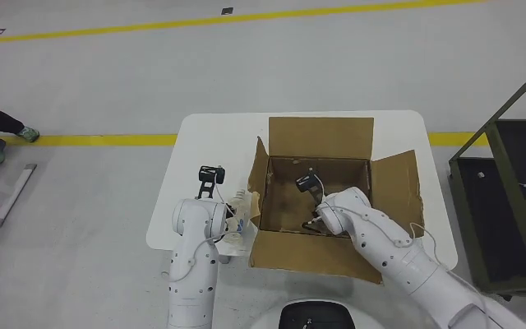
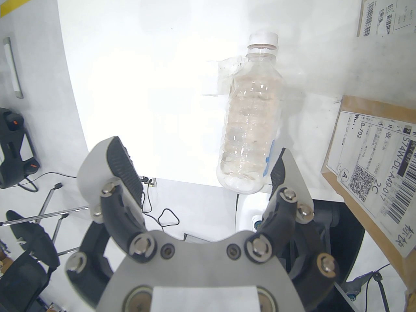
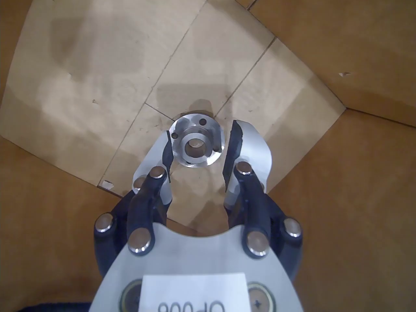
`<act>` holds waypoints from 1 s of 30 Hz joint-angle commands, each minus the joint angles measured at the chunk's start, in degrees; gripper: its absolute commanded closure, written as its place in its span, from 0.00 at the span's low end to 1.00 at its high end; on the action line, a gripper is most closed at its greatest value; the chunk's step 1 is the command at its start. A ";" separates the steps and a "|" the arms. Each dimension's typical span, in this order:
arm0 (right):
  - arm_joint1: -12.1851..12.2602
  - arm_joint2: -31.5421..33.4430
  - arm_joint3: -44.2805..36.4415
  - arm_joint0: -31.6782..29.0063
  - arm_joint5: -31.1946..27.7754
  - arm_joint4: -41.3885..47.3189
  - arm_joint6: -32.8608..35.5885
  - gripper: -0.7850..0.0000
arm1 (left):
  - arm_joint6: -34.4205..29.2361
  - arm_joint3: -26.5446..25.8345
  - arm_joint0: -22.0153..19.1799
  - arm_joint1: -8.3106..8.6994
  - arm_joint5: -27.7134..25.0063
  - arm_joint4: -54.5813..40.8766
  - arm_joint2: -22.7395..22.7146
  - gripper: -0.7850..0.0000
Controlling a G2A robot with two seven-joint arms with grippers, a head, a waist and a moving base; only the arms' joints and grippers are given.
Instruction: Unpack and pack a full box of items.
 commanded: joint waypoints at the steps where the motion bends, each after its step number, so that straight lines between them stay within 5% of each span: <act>1: -0.11 0.09 0.48 -0.18 -0.20 0.08 -0.40 0.51 | 0.00 0.00 0.00 0.00 0.00 0.00 0.00 0.00; 20: -2.27 -1.36 7.10 2.15 -0.69 0.48 -1.67 0.59 | 0.00 0.00 0.00 0.00 0.00 0.00 0.00 0.00; 23: -2.59 -1.54 7.80 2.46 -0.64 0.43 -1.72 0.74 | 0.00 0.00 0.00 0.00 0.00 0.00 0.00 0.00; 24: -2.68 -1.56 7.98 2.53 -0.64 0.42 -1.77 0.94 | 0.00 0.00 0.00 0.00 0.00 0.00 0.00 0.00; 25: -2.77 -1.57 8.10 2.57 -0.64 0.41 -1.80 1.00 | 0.00 0.00 0.00 0.00 0.00 0.00 0.00 0.00; 30: -2.79 -0.33 5.29 2.10 0.39 0.39 -2.17 1.00 | 0.00 0.00 0.00 0.00 0.00 0.00 0.00 0.00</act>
